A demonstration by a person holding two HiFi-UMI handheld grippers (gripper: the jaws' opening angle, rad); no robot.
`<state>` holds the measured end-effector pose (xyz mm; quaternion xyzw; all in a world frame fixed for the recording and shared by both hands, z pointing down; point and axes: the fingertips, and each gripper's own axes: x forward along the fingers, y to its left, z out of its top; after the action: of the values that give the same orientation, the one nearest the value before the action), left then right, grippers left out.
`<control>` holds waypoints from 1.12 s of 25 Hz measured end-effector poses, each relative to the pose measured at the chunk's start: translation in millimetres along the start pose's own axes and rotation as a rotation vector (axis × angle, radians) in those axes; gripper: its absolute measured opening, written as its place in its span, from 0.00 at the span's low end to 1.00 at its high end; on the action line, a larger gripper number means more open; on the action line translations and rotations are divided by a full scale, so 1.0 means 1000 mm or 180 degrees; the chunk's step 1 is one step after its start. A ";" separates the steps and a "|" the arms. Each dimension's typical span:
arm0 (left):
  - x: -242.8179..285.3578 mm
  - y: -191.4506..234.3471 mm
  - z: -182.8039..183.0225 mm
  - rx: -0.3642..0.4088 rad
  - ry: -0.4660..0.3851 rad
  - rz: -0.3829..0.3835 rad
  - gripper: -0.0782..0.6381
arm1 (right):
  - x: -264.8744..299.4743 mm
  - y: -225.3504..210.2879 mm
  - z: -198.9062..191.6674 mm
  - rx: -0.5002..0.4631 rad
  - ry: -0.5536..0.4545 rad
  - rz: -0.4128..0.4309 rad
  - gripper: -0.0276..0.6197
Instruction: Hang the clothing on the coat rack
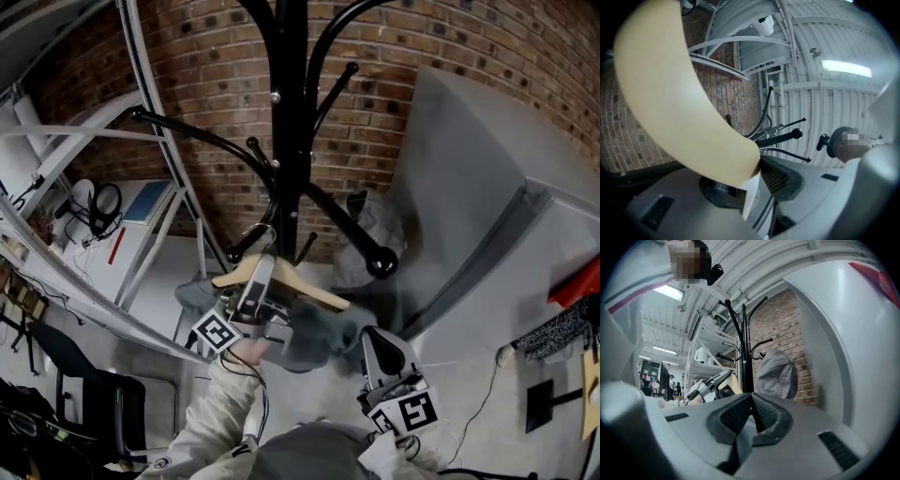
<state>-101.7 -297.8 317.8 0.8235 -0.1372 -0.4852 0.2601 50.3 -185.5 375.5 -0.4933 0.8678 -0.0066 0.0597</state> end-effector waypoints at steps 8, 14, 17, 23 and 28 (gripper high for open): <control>-0.006 0.002 -0.004 0.0006 0.0026 0.0088 0.27 | -0.004 0.003 -0.006 0.0027 0.0030 0.0028 0.08; -0.016 0.006 -0.009 -0.0030 0.0011 0.0204 0.29 | -0.006 0.004 -0.008 0.0043 0.0049 0.0061 0.08; -0.024 0.012 -0.013 -0.0055 0.0009 0.0314 0.29 | -0.007 0.005 -0.010 0.0064 0.0060 0.0082 0.08; -0.046 0.009 -0.019 -0.0026 -0.0006 0.0466 0.29 | -0.008 0.011 -0.013 0.0108 0.0079 0.0165 0.08; -0.068 0.004 -0.020 0.0234 0.0044 0.0675 0.29 | -0.009 0.021 -0.018 0.0151 0.0108 0.0272 0.08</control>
<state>-117.7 -263.4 377.3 0.8166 -0.2395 -0.4439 0.2806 35.2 -167.7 392.9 -0.4540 0.8886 -0.0330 0.0568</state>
